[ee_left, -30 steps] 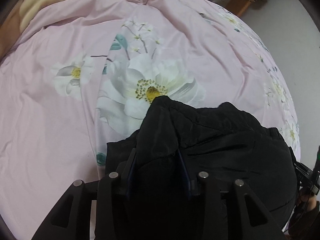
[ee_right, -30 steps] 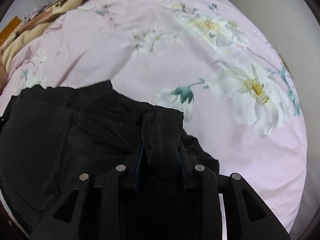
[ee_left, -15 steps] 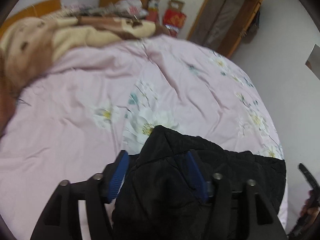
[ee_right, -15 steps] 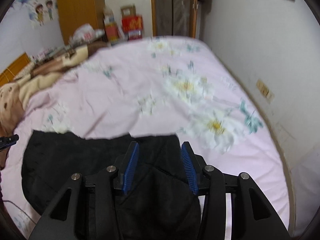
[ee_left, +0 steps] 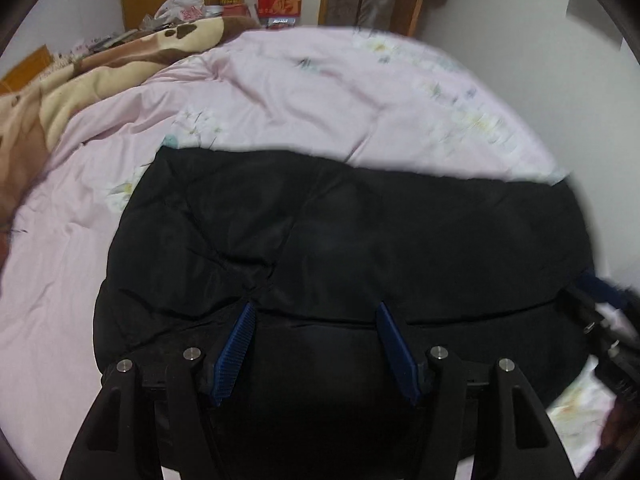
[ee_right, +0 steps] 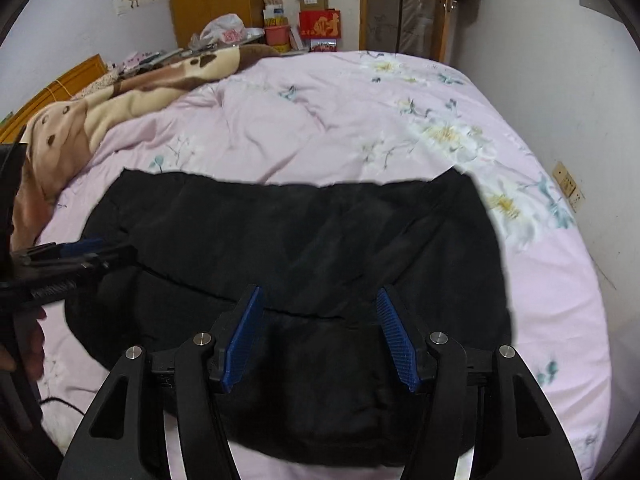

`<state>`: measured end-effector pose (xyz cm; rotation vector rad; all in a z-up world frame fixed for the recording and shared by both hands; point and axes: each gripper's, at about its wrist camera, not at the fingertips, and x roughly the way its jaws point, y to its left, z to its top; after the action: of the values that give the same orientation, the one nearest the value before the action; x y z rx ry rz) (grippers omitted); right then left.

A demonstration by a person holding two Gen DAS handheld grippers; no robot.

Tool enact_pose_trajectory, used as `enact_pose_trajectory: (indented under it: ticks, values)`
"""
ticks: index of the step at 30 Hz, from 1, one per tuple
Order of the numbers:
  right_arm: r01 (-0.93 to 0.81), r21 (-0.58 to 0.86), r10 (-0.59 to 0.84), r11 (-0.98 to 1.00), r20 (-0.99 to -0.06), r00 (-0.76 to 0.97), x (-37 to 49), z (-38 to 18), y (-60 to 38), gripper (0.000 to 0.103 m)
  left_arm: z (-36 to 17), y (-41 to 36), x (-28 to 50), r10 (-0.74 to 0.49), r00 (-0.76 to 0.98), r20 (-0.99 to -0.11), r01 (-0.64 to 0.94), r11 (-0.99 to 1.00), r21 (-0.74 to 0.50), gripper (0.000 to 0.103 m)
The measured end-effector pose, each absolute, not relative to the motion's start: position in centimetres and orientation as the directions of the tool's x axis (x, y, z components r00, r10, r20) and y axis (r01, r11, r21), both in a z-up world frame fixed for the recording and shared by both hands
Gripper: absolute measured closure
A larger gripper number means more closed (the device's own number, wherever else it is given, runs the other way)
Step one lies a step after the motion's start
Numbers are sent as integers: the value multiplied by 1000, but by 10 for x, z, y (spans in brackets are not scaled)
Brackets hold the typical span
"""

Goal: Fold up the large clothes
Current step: 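Lower the folded jacket onto the bed and press it with both grippers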

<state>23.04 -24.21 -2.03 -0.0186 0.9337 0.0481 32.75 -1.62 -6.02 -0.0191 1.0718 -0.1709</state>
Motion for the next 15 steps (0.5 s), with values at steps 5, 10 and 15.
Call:
enact_pose_trajectory:
  ticks: [5,10,15]
  values:
    - [-28,10,23,1000,-837,547,252,-68,-249,43,-97,-13,337,-169,461,-871,157,982,-108,34]
    - [-33,-46,-23,998,-863,504,262,-104,-243,42,-127,-21,335,-142,472,-870,172,983,-67,34]
    - [-25,-51,-32,998,-865,500,262,-117,-242,41,-139,-12,346,-204,425,-882,155,976,-152,35]
